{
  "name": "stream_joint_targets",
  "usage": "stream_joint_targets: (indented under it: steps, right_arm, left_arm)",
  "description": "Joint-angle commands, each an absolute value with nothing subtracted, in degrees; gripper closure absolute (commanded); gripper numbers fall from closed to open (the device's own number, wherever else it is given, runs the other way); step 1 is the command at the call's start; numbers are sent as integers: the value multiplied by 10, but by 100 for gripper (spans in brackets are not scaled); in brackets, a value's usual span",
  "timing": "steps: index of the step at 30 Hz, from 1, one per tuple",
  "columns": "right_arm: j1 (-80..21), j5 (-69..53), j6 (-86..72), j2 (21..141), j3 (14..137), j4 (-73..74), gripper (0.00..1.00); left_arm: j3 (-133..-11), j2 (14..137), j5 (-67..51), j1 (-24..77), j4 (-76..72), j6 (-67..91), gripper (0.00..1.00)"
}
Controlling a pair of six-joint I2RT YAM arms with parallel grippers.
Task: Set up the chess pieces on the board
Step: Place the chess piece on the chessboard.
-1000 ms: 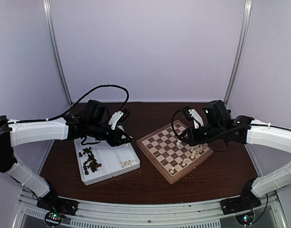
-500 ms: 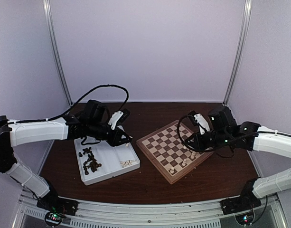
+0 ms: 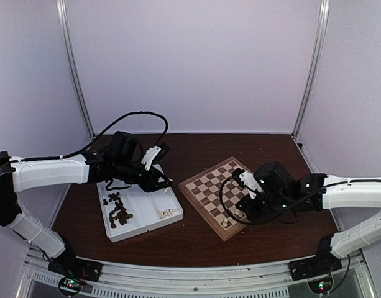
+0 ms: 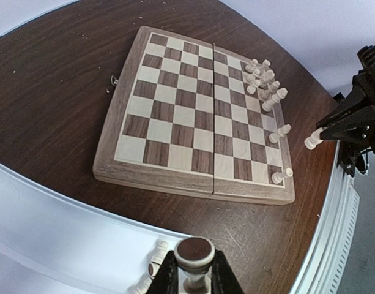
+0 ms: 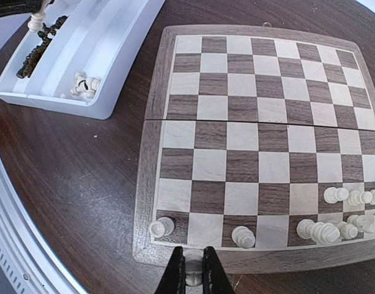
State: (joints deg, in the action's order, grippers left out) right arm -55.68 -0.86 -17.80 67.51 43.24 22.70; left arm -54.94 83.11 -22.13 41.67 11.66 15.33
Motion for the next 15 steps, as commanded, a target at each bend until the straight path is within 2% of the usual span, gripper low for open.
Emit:
stream_joint_targets:
  steps: [1,15]
  right_arm:
    - [-569,37,-176,688,412,176,100]
    - [-583,51,-161,723,381,106,100]
  left_arm:
    - [-543,812,-229,412,110,158,100]
    - [-541,807,-225,412,116,157,100]
